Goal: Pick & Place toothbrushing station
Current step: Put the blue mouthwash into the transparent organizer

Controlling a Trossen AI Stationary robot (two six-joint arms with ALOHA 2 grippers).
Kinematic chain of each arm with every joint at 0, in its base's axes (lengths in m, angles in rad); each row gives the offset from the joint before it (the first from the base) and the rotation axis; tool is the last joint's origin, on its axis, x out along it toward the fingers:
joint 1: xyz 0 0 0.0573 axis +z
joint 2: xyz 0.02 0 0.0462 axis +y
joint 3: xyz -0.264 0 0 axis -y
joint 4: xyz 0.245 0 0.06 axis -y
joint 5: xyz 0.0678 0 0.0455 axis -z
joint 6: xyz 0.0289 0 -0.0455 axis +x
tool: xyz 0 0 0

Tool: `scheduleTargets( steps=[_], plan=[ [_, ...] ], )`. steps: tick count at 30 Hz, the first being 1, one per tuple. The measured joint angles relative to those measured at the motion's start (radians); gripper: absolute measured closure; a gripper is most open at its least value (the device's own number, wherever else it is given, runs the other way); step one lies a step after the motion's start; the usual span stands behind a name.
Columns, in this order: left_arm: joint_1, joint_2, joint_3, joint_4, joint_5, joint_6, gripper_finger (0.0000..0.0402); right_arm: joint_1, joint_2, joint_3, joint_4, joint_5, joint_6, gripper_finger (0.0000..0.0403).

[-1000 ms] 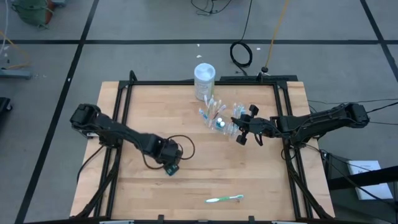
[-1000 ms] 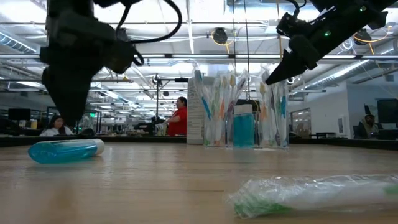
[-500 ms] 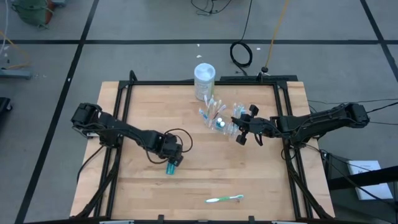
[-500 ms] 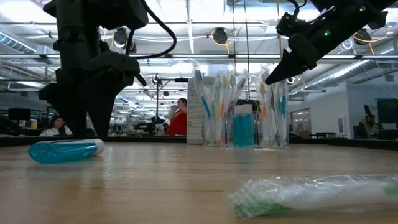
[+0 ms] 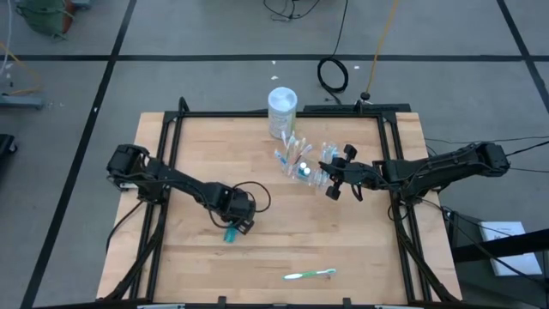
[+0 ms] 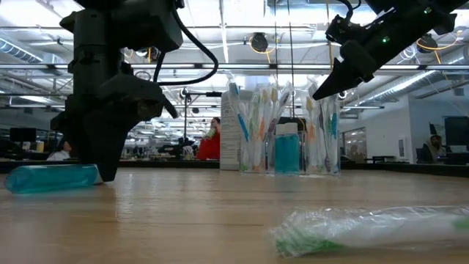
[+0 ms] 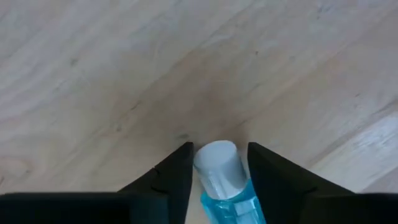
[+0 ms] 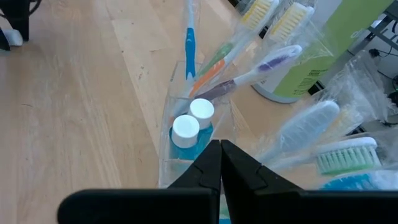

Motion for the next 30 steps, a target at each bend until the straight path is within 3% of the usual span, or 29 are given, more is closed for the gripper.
scheduleTargets(
  steps=[8, 16, 26, 30],
  plan=[
    [0.017, -0.027, -0.002, -0.009, 0.013, 0.048, 0.0312, 0.000, 0.000, 0.000, 0.001, 0.000, 0.000, 0.0403],
    [0.039, -0.087, 0.008, 0.112, -0.063, 0.198, 0.0301, 0.000, 0.000, 0.000, 0.001, 0.001, -0.005, 0.0403],
    [0.157, -0.112, 0.010, 0.898, -0.093, 0.777, 0.0296, -0.003, 0.000, 0.000, 0.043, 0.003, -0.033, 0.0403],
    [0.201, -0.110, 0.010, 1.106, -0.095, 0.965, 0.0291, -0.003, 0.001, 0.000, 0.062, 0.002, -0.038, 0.0403]
  ],
)
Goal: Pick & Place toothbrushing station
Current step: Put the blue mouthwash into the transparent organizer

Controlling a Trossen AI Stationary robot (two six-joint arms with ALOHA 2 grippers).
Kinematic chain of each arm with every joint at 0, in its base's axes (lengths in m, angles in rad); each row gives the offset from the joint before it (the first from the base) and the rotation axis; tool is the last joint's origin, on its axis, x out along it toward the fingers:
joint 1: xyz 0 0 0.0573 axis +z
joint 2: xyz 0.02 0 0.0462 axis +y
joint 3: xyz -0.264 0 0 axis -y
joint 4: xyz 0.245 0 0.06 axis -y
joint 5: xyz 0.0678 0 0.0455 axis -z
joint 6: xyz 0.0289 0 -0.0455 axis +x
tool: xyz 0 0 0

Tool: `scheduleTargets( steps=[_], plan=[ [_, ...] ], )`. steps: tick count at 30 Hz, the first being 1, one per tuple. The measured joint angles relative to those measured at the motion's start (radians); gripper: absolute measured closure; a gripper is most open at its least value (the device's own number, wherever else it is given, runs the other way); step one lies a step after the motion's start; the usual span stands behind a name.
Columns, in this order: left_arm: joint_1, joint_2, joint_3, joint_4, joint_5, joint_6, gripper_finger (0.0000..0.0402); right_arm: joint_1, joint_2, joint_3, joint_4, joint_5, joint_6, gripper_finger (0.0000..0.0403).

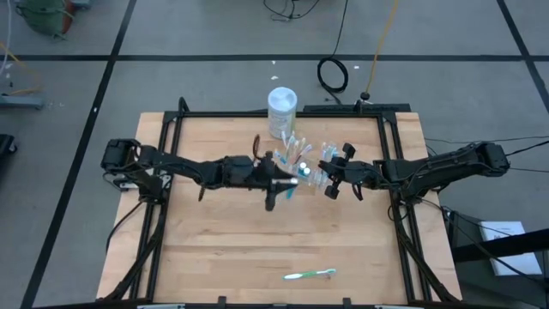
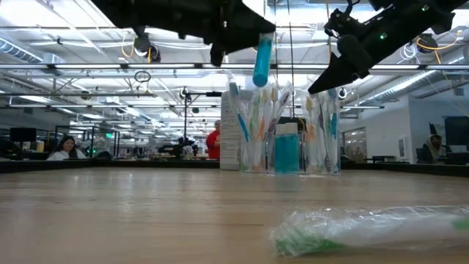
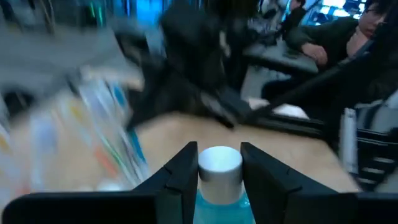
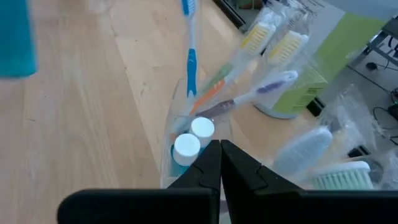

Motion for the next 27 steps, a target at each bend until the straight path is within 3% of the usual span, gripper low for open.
scheduleTargets(
  steps=[6, 13, 21, 24, 27],
  plan=[
    [0.052, 0.021, 0.000, 0.186, -0.017, 0.262, 0.0290, 0.000, 0.000, 0.000, 0.022, 0.002, -0.033, 0.0403],
    [0.088, 0.168, 0.009, 0.431, -0.097, 0.236, 0.0289, 0.000, 0.000, 0.000, 0.047, -0.001, -0.048, 0.0403],
    [0.098, 0.373, 0.165, 0.458, -0.210, 0.354, 0.0289, 0.000, 0.000, 0.000, 0.045, 0.002, -0.048, 0.0403],
    [0.098, 0.415, 0.217, 0.461, -0.295, 0.389, 0.0289, 0.000, 0.000, 0.000, 0.044, 0.002, -0.048, 0.0403],
    [0.103, 0.441, 0.240, 0.456, -0.316, 0.387, 0.0289, 0.000, 0.000, 0.000, 0.044, 0.002, -0.048, 0.0403]
  ],
)
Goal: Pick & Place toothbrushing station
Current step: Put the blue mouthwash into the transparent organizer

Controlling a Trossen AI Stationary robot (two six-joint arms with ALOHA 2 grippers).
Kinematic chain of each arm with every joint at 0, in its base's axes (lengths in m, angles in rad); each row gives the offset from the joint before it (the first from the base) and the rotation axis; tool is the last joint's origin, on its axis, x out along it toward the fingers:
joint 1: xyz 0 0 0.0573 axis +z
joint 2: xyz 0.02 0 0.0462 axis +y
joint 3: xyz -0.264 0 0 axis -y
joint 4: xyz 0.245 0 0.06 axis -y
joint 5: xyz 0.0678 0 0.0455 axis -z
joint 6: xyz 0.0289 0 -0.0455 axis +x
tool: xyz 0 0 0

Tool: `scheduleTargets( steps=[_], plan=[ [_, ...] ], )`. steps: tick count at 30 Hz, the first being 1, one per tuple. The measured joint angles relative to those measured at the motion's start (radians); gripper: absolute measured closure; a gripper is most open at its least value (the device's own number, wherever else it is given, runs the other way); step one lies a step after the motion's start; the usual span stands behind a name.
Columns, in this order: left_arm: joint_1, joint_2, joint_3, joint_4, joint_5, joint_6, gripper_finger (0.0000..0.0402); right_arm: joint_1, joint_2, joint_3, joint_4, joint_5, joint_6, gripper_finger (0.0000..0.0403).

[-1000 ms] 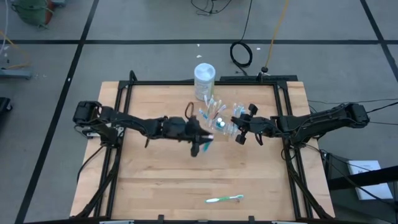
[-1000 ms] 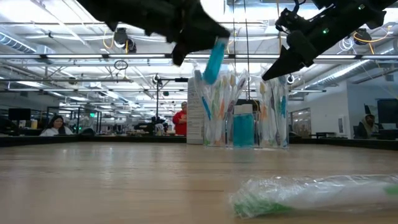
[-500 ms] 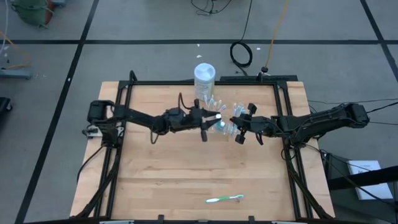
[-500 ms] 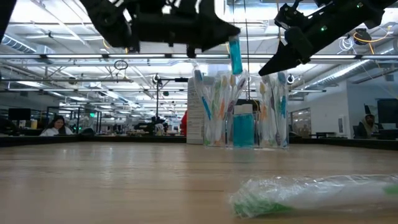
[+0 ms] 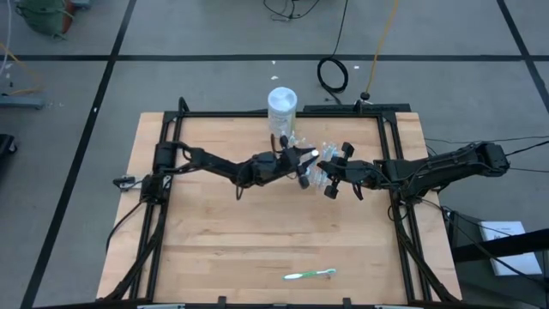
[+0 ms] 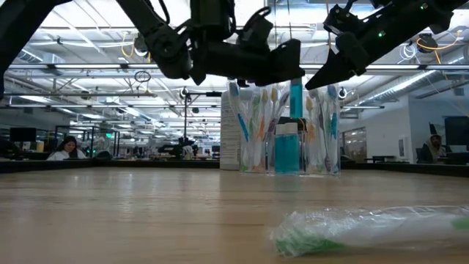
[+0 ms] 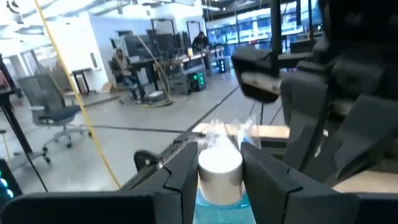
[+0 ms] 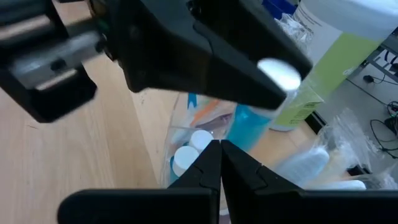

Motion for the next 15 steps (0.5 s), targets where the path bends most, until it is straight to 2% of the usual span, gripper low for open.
scheduleTargets(
  steps=[15],
  plan=[
    [0.021, 0.007, 0.003, -0.249, -0.004, -0.081, 0.0289, 0.000, 0.000, 0.000, -0.001, 0.000, 0.000, 0.0403]
  ],
)
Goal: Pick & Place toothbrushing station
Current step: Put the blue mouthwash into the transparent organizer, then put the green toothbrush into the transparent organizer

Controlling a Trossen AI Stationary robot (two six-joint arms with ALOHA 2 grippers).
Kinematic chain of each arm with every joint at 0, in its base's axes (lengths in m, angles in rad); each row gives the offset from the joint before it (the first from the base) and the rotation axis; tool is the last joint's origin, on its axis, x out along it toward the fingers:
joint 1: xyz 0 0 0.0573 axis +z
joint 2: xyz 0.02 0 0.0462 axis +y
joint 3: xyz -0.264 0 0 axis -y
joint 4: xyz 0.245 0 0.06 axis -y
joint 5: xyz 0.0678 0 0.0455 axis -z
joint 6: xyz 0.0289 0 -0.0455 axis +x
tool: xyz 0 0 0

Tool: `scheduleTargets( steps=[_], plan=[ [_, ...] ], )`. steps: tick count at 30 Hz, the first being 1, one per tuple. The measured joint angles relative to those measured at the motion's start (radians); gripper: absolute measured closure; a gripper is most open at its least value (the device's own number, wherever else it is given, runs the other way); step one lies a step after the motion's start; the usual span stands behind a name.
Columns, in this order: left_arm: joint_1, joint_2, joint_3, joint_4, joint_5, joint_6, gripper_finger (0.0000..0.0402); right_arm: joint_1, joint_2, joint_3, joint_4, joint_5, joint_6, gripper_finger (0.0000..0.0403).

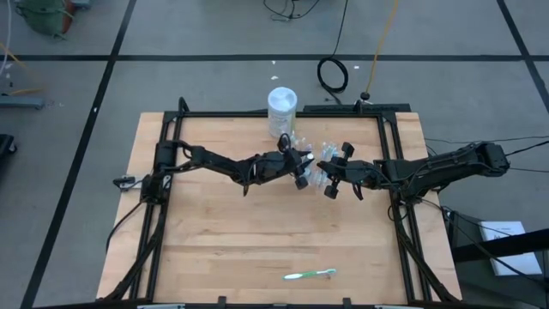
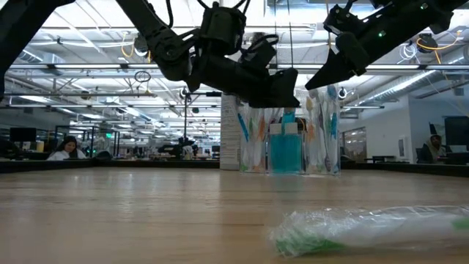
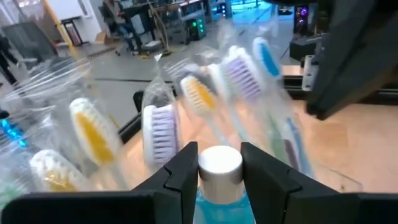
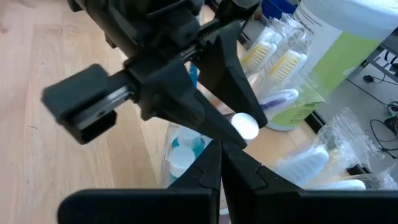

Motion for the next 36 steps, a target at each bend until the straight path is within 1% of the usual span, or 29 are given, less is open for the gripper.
scheduleTargets(
  steps=[9, 18, 22, 25, 30, 33, 36],
  plan=[
    [0.019, 0.000, 0.000, -0.003, 0.000, -0.079, 0.0288, 0.000, 0.000, 0.000, 0.001, -0.002, 0.000, 0.0403],
    [0.019, 0.000, 0.000, -0.047, 0.000, -0.071, 0.0288, 0.000, 0.000, 0.000, 0.001, -0.002, 0.000, 0.0403],
    [0.019, 0.000, 0.000, -0.064, 0.000, -0.043, 0.0283, 0.000, 0.000, 0.000, 0.000, -0.003, 0.003, 0.0403],
    [0.019, 0.000, 0.000, -0.080, 0.000, -0.033, 0.0259, 0.000, 0.000, 0.000, 0.001, -0.003, 0.003, 0.0403],
    [0.017, -0.009, 0.000, -0.083, -0.002, -0.042, 0.0201, 0.000, 0.000, 0.000, 0.000, -0.003, 0.003, 0.0403],
    [0.010, -0.050, -0.002, -0.101, -0.002, -0.050, 0.0177, 0.000, 0.000, 0.000, 0.000, -0.003, 0.003, 0.0403],
    [0.000, -0.122, -0.001, -0.156, -0.001, -0.038, 0.0167, 0.000, 0.000, -0.001, 0.001, -0.003, 0.003, 0.0403]
  ],
)
